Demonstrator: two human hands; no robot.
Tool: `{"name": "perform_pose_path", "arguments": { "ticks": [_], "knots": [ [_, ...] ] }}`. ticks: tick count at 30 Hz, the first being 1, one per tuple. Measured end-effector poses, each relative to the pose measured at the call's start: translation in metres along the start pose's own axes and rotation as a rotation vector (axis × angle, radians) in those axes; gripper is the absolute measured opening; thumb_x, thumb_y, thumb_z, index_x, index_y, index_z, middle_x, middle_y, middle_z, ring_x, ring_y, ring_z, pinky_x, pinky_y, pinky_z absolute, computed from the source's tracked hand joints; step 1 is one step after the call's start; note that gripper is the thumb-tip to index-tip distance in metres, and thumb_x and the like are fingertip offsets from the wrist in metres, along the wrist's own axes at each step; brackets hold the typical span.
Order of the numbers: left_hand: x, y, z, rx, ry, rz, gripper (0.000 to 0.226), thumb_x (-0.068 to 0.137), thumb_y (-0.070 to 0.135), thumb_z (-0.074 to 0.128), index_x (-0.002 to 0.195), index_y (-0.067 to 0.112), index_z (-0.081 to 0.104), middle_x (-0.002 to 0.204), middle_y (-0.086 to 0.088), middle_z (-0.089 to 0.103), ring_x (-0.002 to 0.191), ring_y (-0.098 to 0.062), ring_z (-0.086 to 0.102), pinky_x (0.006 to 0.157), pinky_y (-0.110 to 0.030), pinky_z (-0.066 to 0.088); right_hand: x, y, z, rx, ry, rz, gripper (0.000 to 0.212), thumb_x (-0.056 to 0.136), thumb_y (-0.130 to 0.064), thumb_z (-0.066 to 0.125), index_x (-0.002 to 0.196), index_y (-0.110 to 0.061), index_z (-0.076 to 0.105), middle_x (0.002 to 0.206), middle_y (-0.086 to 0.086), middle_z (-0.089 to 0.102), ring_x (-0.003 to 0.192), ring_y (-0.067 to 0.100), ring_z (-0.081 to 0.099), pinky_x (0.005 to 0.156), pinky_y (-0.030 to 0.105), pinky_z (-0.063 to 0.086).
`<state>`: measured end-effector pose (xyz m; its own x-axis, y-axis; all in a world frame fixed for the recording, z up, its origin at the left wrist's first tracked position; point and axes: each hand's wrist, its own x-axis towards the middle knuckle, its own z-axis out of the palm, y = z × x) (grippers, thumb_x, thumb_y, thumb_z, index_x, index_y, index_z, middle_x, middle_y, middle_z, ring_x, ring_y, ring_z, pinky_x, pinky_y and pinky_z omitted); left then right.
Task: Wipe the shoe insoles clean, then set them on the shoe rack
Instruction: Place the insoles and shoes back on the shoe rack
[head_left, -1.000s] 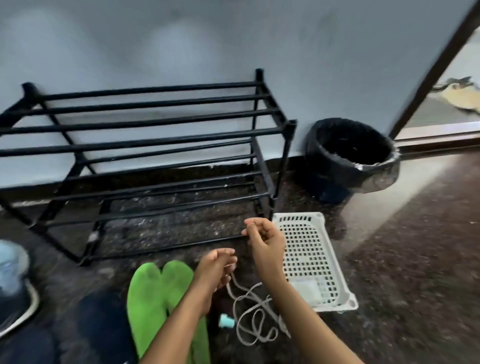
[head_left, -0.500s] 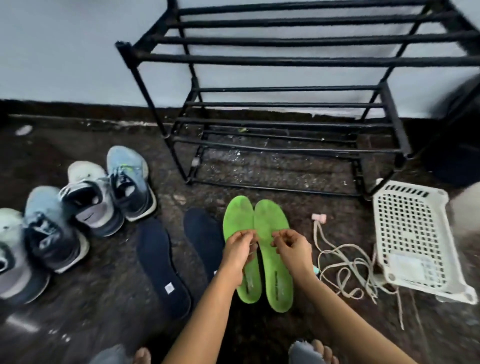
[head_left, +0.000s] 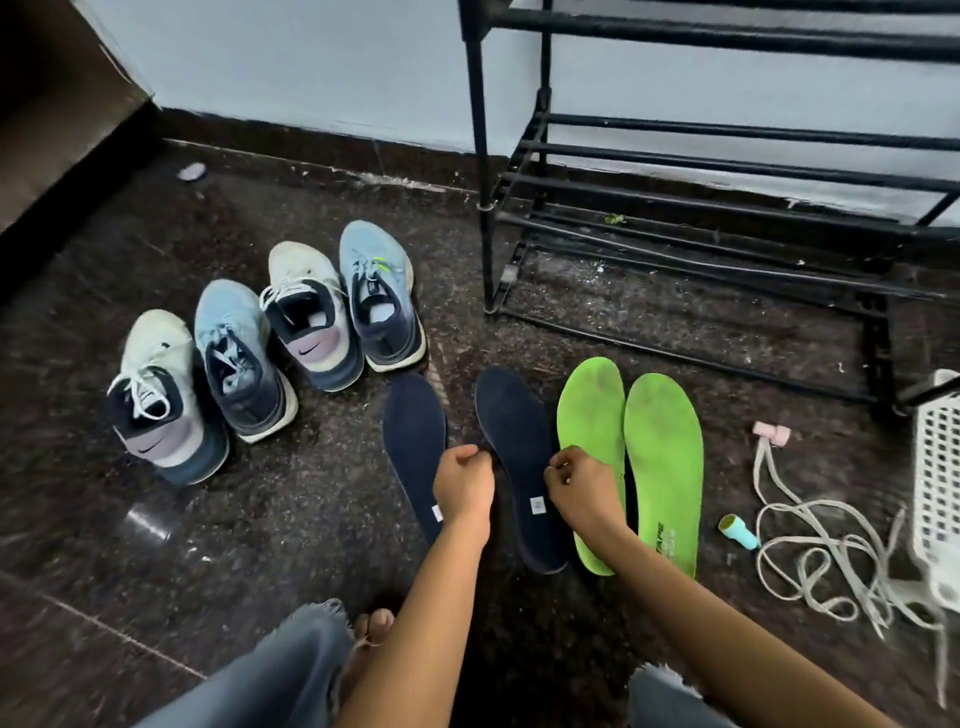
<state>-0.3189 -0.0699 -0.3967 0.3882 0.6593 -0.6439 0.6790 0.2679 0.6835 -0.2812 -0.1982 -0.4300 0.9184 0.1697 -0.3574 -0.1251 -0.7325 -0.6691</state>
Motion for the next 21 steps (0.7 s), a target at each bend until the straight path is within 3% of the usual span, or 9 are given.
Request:
{"name": "perform_pose_path", "arguments": {
  "ticks": [3, 7, 12, 14, 18, 21],
  "knots": [
    [0.013, -0.011, -0.017, 0.21, 0.127, -0.018, 0.031, 0.093, 0.017, 0.057, 0.124, 0.018, 0.052, 0.127, -0.011, 0.051, 0.111, -0.034, 0.051, 0.092, -0.042, 0.045, 0.0, -0.004, 0.005, -0.131, -0.033, -0.013, 0.021, 0.088, -0.022, 0.057, 0.105, -0.009, 0.058, 0.095, 0.008, 0.065, 0.086, 0.028, 0.062, 0.069, 0.032, 0.047],
    [0.017, -0.024, -0.029, 0.46, 0.162, -0.126, 0.045, 0.092, 0.013, 0.06, 0.13, 0.027, 0.042, 0.141, -0.014, 0.029, 0.126, -0.041, 0.035, 0.106, -0.048, 0.033, -0.001, -0.012, 0.013, -0.424, -0.092, -0.043, 0.033, 0.092, -0.032, 0.054, 0.111, -0.006, 0.051, 0.106, 0.01, 0.061, 0.092, 0.028, 0.063, 0.07, 0.034, 0.049],
    [0.022, -0.037, -0.033, 0.352, 0.18, -0.109, 0.047, 0.091, 0.002, 0.056, 0.13, 0.022, 0.039, 0.138, -0.015, 0.025, 0.11, -0.038, 0.047, 0.089, -0.04, 0.042, 0.001, -0.025, 0.019, -0.697, -0.148, 0.019, 0.052, 0.089, -0.044, 0.058, 0.12, -0.004, 0.047, 0.112, 0.006, 0.063, 0.098, 0.022, 0.065, 0.069, 0.031, 0.052],
    [0.022, -0.037, -0.032, 0.263, 0.172, -0.07, 0.047, 0.091, -0.002, 0.052, 0.129, 0.02, 0.037, 0.137, -0.016, 0.028, 0.098, -0.034, 0.051, 0.08, -0.036, 0.041, 0.004, -0.026, 0.017, -0.641, -0.146, 0.058, 0.049, 0.087, -0.043, 0.061, 0.117, -0.006, 0.049, 0.11, 0.006, 0.063, 0.098, 0.024, 0.064, 0.071, 0.032, 0.05],
    [0.02, -0.035, -0.027, 0.137, 0.129, -0.03, 0.054, 0.089, -0.002, 0.052, 0.132, 0.023, 0.031, 0.129, -0.016, 0.051, 0.104, -0.033, 0.057, 0.081, -0.037, 0.046, 0.004, -0.023, 0.015, -0.433, -0.128, 0.017, 0.028, 0.092, -0.03, 0.056, 0.106, -0.008, 0.048, 0.106, 0.01, 0.062, 0.096, 0.03, 0.062, 0.069, 0.033, 0.044],
    [0.007, -0.026, -0.024, 0.078, 0.138, 0.071, 0.054, 0.091, -0.002, 0.048, 0.134, 0.025, 0.031, 0.122, -0.013, 0.057, 0.097, -0.026, 0.057, 0.078, -0.034, 0.043, -0.002, -0.019, 0.006, -0.287, -0.075, -0.064, 0.016, 0.093, -0.026, 0.052, 0.093, -0.013, 0.042, 0.089, 0.012, 0.064, 0.082, 0.034, 0.062, 0.06, 0.032, 0.038]
  ]
}}
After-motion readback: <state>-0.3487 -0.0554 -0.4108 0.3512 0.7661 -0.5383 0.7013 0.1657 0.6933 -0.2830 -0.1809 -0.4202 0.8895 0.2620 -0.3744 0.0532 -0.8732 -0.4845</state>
